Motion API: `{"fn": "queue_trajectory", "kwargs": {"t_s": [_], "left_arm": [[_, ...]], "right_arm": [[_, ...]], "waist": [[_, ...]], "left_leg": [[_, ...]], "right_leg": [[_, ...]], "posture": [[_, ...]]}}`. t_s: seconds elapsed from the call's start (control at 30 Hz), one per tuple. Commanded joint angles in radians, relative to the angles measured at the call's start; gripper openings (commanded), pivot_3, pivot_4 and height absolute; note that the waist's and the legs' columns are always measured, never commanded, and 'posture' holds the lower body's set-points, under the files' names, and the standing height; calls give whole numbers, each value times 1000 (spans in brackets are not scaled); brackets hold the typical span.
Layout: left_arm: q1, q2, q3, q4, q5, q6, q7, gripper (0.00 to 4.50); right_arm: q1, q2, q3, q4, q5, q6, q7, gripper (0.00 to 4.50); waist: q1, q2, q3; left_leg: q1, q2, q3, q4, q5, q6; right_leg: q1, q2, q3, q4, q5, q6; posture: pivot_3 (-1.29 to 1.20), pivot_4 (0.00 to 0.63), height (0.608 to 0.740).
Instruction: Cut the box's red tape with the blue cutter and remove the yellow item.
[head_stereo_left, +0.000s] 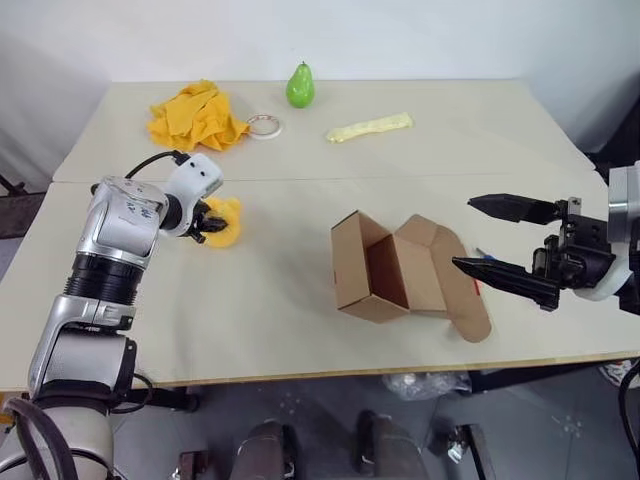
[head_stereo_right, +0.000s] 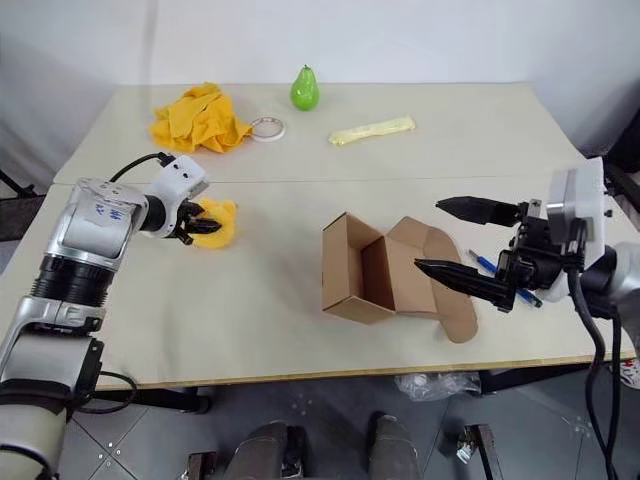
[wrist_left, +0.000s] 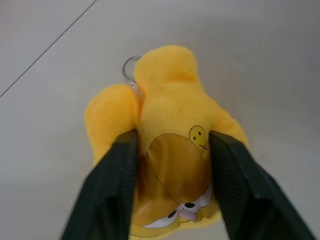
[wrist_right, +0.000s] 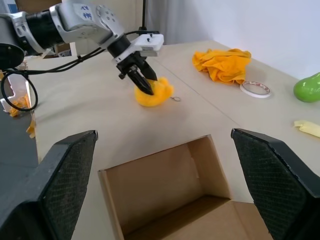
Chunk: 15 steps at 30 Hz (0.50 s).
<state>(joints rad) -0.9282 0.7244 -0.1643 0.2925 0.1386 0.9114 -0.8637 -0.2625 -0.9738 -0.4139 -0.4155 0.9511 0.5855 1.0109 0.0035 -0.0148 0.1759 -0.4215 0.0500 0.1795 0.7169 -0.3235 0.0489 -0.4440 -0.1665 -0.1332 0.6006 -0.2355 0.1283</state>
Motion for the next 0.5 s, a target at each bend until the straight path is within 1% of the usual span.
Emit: {"fn": "queue_trajectory", "kwargs": {"t_s": [0.03,0.13,0.17,0.23,0.3,0.4,0.5], "left_arm": [[-8,72,78,-135,-76,82,-59,3424],[-22,112,130,-158,-141,95,-90,4351],[-26,124,146,-163,-162,96,-99,4465],[-6,140,169,-178,-195,37,-117,4465],[35,125,202,-224,-248,-31,-135,4465],[128,20,329,-298,-380,-154,-137,4465],[276,-28,382,-339,-469,-306,-220,4465]], "right_arm": [[-27,-9,-8,21,-16,-23,29,4500],[-46,-9,3,38,-28,-23,39,4500],[-52,-9,5,43,-32,-22,43,4500],[-67,-10,10,60,-43,-15,41,4500],[-62,-18,14,72,-62,-15,56,4500],[-34,-28,3,89,-88,-17,88,4500],[24,-51,-20,133,-139,-31,136,4500]], "waist": [[-4,0,0],[-5,0,0],[-5,0,0],[-5,0,0],[-3,0,0],[4,1,0],[1,1,0]], "left_leg": [[0,0,0,0,0,0],[0,0,0,0,0,0],[0,0,0,0,0,0],[0,0,0,0,0,-1],[0,0,0,0,0,-1],[0,0,0,1,0,-1],[0,0,0,2,0,-1]], "right_leg": [[0,0,0,0,0,0],[0,0,0,1,0,0],[0,0,0,1,0,0],[0,0,0,1,0,0],[0,0,0,1,0,0],[0,0,1,1,0,0],[0,0,1,1,0,0]], "posture": [[0,150,740],[0,150,740],[0,150,740],[0,150,740],[0,150,740],[0,150,740],[0,150,740]]}}
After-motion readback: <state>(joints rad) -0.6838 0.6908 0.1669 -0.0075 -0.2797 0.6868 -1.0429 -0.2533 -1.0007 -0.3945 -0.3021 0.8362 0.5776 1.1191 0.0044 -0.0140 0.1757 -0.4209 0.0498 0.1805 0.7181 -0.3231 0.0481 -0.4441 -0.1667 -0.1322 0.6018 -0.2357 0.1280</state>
